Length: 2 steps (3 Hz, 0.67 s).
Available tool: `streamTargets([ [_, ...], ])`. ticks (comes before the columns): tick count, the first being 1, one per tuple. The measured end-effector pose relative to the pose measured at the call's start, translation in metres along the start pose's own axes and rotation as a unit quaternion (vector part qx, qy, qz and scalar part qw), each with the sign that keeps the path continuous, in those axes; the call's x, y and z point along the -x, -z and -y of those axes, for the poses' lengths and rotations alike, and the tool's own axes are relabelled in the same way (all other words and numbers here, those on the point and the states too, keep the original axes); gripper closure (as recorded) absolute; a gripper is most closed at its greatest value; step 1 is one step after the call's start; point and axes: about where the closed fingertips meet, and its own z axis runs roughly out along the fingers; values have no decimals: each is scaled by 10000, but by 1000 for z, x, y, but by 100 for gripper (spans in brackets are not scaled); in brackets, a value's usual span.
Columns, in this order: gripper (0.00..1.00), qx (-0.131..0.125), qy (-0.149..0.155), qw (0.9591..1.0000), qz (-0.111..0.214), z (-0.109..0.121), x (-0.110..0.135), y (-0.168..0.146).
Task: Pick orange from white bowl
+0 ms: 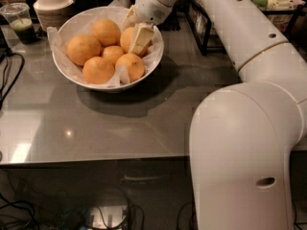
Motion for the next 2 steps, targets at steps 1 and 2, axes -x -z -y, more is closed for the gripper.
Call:
streamTargets([
  [1,100,0,0,10000,0,0,0,0],
  [2,100,-93,67,9999,39,0,4,1],
])
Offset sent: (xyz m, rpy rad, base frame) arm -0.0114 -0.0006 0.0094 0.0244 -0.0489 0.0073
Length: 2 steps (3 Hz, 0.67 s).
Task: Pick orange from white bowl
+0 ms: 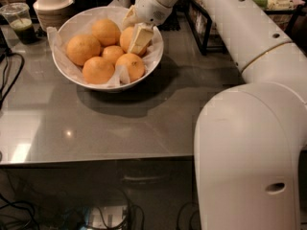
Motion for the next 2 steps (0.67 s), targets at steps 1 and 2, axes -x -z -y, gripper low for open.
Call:
streamTargets([
  [1,100,-366,422,9984,126,-6,27,25],
  [2,100,-882,1088,9896,324,-26,78,64],
])
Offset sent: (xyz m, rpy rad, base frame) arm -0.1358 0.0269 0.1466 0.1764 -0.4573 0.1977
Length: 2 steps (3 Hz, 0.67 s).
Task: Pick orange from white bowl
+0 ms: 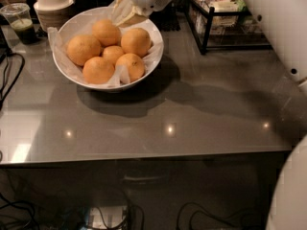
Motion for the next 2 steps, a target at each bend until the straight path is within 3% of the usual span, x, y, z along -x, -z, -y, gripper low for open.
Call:
streamTargets([
  [1,100,-206,612,9975,276,-8,45,25],
  [2,81,-210,717,9967,301,-9,49,26],
])
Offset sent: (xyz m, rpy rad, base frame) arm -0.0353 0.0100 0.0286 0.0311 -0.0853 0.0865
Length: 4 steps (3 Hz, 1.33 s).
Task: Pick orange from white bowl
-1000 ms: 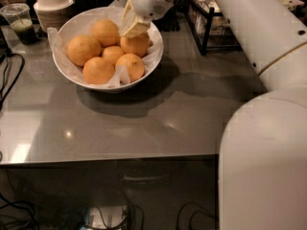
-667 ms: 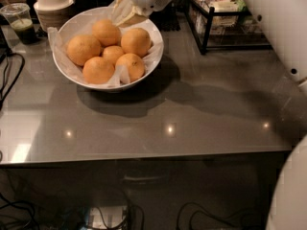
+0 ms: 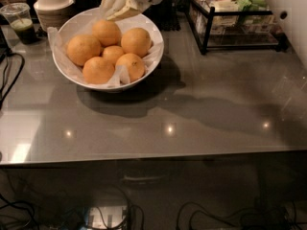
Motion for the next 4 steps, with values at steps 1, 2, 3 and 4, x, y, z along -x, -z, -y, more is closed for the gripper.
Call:
streamTargets([
  [1,58,1,0,10000,1,0,0,0],
  [2,35,1,0,10000,1,0,0,0],
  [3,4,1,1,10000,1,0,0,0],
  [4,0,5,3,10000,5,0,0,-1],
])
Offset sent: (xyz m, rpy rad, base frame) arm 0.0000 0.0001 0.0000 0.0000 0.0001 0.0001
